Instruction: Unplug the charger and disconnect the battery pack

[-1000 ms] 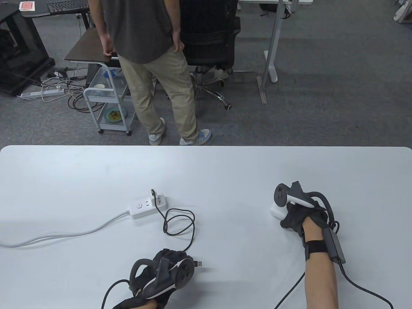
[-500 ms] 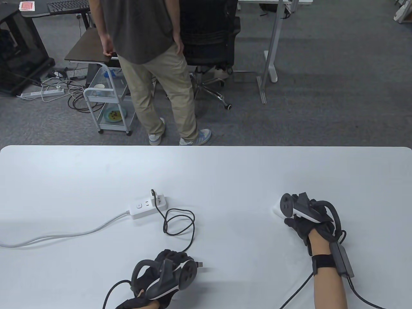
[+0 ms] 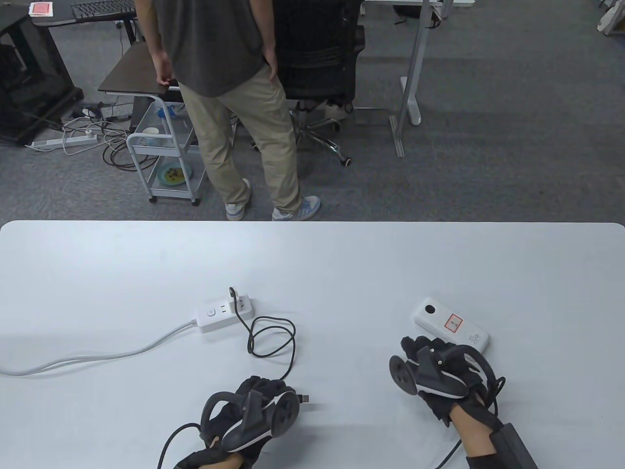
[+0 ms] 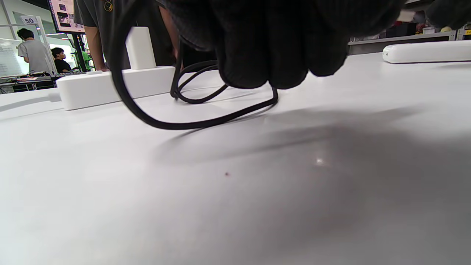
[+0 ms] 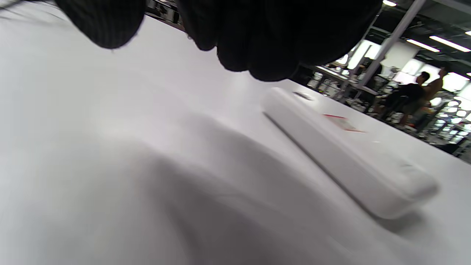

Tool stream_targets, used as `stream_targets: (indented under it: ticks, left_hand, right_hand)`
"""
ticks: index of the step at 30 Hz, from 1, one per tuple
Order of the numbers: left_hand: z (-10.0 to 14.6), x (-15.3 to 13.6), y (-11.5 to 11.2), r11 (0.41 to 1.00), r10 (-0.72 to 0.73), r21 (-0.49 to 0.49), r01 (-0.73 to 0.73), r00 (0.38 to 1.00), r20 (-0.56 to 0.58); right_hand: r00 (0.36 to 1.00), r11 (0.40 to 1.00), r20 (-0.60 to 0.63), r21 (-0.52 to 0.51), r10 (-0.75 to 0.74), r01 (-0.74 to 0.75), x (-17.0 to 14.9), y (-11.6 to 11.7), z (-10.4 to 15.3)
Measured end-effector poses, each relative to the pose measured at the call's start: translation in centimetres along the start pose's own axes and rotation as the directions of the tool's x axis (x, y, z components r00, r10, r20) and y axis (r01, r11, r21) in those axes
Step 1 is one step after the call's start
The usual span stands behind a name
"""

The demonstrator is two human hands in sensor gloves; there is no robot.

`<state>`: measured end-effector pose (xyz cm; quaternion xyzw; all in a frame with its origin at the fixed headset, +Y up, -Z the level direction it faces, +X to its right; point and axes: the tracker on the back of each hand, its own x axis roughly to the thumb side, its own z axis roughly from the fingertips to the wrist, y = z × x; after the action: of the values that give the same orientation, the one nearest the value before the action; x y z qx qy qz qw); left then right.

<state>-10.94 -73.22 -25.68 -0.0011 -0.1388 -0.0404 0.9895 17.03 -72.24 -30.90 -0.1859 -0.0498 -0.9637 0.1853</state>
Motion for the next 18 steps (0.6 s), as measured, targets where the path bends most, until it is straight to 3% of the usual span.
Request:
stream_targets:
  ticks: [5, 9, 14, 18]
  left_hand:
    - [0.2, -0.1, 0.1, 1.0, 0.0, 0.002, 0.0, 1.0, 0.016]
    - [0.5, 0.1, 0.4, 1.0, 0.015, 0.016, -0.015, 0.999, 0.031]
    - [0.6, 0.5, 0.6, 0.999, 0.012, 0.03, -0.014, 0.999, 0.046]
    - [0.5, 0.7, 0.4, 1.0, 0.007, 0.021, -0.008, 0.999, 0.054]
  right_hand:
    - [0.996, 1.0, 0.093, 0.012, 0.017, -0.018, 4.4, -0.7, 1.2]
    - [0.987, 0.998, 0.152, -0.012, -0.059, 0.062, 6.9, -0.7, 1.8]
    - [0.974, 0.994, 0.222, -0.09, -0.037, 0.058, 8.1, -0.3, 2.4]
    - [0.961, 0.981, 0.242, -0.11, -0.132, 0.162, 7.6, -0.8, 2.8]
